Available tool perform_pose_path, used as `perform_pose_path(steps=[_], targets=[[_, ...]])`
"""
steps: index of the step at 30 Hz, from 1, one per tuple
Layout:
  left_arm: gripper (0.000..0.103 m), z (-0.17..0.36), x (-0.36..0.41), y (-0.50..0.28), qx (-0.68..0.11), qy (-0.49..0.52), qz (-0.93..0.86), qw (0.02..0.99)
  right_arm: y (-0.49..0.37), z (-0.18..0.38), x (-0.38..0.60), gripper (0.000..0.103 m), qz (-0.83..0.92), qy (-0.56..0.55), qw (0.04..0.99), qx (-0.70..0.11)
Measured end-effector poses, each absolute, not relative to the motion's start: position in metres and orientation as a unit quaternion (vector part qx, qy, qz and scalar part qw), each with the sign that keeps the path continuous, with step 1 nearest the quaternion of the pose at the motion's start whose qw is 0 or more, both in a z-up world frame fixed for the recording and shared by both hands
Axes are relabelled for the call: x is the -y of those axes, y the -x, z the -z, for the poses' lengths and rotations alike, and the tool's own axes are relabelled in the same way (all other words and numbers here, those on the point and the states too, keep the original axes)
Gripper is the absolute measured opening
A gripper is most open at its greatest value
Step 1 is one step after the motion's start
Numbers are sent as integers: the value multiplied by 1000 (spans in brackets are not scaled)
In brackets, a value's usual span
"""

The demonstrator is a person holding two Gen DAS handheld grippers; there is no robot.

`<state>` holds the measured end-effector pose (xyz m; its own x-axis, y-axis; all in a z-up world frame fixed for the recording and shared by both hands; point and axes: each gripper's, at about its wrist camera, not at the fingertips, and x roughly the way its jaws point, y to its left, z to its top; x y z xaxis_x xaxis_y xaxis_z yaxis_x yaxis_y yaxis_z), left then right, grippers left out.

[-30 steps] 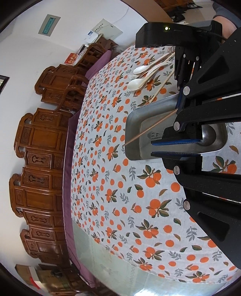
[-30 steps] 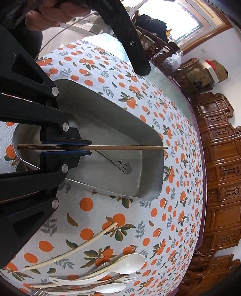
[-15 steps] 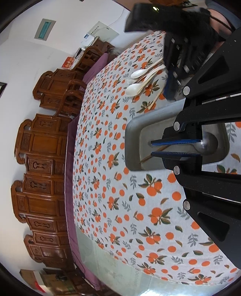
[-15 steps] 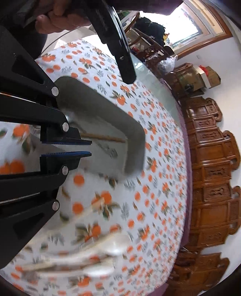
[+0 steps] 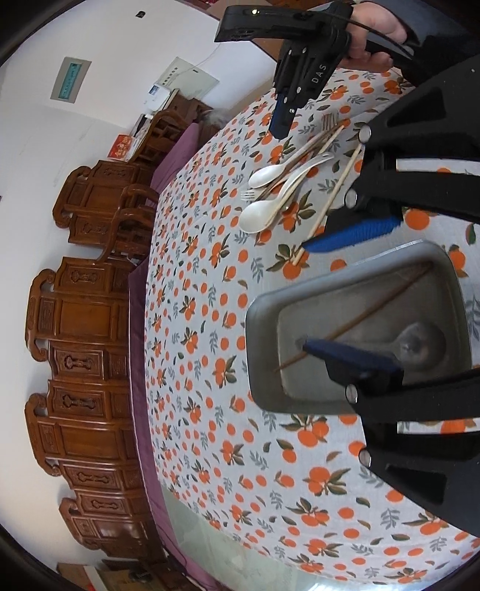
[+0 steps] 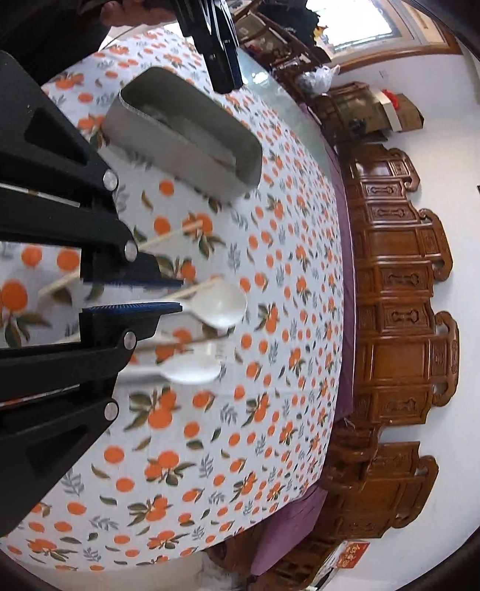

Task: Organize utensils
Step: 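Grasp the white plastic ladle with the right tool while the left tool returns to the pile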

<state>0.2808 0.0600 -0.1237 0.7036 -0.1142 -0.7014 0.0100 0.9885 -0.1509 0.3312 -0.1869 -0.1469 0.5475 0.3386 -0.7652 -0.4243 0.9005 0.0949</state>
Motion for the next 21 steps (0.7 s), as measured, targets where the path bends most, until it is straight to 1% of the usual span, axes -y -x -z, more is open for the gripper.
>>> perform_pose_path(steps=[2,5,8,15,21], targets=[[60,126,-55,-283,-383,68,34,921,-336,153,191,24,-217,48,877,-425],[60,129,-48,-286,-386,65,35,919,-344,165,193,24,-219,44,872,-435],[63,132,-41,-287,-389,59,37,919,-354,180,189,24,-225,42,864,-448],[63,133,-29,-288,-390,57,49,918,-374,199,174,24,-234,44,852,-466],[63,135,-20,-287,-393,47,56,917,-388,213,177,24,-228,21,841,-491]])
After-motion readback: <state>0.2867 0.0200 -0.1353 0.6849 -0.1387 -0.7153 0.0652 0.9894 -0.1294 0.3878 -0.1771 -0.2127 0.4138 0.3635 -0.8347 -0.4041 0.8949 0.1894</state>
